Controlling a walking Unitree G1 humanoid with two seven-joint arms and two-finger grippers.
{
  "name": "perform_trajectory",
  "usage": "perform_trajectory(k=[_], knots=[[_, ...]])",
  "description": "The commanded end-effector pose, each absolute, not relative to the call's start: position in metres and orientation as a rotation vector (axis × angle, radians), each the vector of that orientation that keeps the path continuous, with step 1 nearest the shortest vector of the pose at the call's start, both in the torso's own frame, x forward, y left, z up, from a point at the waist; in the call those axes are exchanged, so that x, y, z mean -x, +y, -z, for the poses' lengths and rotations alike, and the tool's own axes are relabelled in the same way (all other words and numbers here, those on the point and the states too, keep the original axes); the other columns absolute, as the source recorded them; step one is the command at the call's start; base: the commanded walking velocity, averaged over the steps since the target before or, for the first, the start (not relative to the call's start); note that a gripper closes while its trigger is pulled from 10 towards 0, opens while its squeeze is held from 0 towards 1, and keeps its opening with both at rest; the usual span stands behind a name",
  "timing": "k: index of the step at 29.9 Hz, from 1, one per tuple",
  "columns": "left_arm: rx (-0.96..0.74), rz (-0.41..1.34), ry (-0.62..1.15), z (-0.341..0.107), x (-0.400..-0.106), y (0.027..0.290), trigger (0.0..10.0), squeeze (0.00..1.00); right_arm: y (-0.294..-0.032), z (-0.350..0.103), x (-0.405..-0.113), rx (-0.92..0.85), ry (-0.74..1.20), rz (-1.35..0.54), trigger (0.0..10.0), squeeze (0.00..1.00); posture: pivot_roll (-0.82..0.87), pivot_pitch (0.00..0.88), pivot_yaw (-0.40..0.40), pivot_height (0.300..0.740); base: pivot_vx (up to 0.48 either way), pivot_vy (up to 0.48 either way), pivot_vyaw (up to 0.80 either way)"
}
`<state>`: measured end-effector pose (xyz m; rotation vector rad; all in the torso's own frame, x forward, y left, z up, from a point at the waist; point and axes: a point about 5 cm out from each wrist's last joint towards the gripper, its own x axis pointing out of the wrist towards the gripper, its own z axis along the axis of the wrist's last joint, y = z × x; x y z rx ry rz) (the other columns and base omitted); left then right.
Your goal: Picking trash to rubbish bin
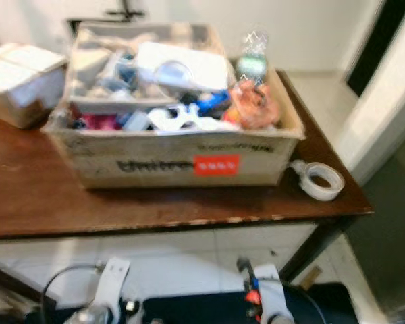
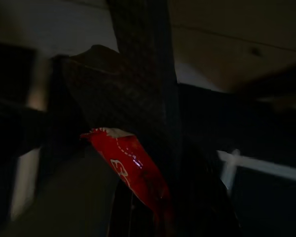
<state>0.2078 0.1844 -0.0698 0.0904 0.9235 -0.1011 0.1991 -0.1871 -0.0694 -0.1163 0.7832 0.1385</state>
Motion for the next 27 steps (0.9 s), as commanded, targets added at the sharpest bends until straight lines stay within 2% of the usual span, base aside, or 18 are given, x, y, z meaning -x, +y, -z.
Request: perform_trajectory(k=[1, 6, 9, 22, 27], knots=[[-0.08, 0.104, 0.943, 0.0724, -0.2039, 0.1831, 10.0, 0.0, -0.19, 0.0751, -0.1889, 0.11, 0.823, -0.126, 10.0, 0.0, 0.02, 0.161, -0.047, 0.74, 0.0, 0.0, 0.8], [-0.078, 0.112, 0.937, 0.0712, -0.2059, 0.1822, 10.0, 0.0, -0.1908, 0.0744, -0.1898, 0.124, 0.815, -0.105, 10.0, 0.0, 0.02, 0.165, -0.044, 0.74, 0.0, 0.0, 0.78], [-0.076, 0.118, 0.934, 0.0706, -0.2069, 0.1817, 10.0, 0.0, -0.197, 0.0749, -0.1896, 0.093, 0.834, -0.031, 10.0, 0.0, 0.02, 0.165, -0.042, 0.74, 0.0, 0.0, 0.0], [-0.062, 0.162, 0.924, 0.0683, -0.2108, 0.1773, 10.0, 0.0, -0.1959, 0.076, -0.1879, 0.085, 0.841, -0.032, 10.0, 0.0, 0.02, 0.167, -0.039, 0.74, 0.0, 0.0, 0.0], [-0.059, 0.152, 0.924, 0.0678, -0.2116, 0.1785, 10.0, 0.0, -0.1956, 0.0758, -0.1883, 0.082, 0.84, -0.031, 10.0, 0.0, 0.02, 0.168, -0.04, 0.74, 0.0, -0.421, 0.0]])
